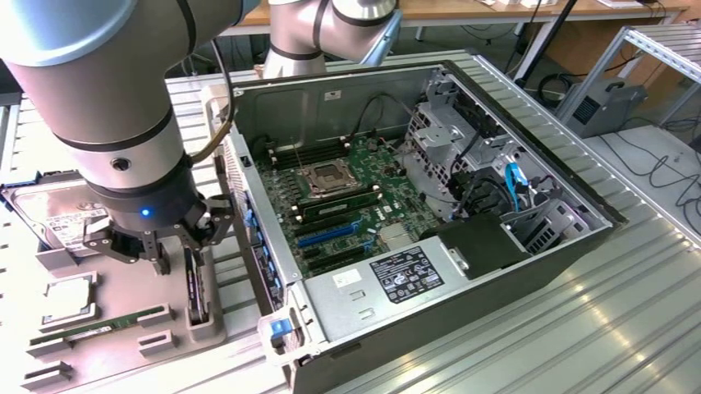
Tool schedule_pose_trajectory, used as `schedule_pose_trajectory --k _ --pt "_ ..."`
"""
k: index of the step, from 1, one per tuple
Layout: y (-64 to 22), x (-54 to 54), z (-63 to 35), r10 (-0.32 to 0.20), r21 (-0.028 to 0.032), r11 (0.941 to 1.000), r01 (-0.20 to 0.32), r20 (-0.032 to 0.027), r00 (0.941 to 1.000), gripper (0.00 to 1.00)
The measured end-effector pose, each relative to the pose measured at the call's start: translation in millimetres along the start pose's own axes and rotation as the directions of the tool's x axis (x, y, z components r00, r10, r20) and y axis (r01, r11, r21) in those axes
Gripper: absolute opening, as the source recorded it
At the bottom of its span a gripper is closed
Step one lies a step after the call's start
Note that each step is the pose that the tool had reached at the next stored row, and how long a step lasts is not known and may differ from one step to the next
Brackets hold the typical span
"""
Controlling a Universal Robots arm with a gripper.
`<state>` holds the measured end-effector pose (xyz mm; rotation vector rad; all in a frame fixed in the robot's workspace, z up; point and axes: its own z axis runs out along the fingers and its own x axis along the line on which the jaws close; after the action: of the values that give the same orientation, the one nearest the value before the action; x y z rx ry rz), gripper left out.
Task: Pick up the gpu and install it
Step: 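Pick up the gpu and move the gpu toward the slot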
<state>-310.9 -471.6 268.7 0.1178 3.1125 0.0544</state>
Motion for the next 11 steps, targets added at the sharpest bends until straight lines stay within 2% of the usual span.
schedule_pose_trajectory --k 11 --pt "-0.3 2.8 4.1 0.000 0.0015 1.0000 0.000 0.0001 1.0000 0.42"
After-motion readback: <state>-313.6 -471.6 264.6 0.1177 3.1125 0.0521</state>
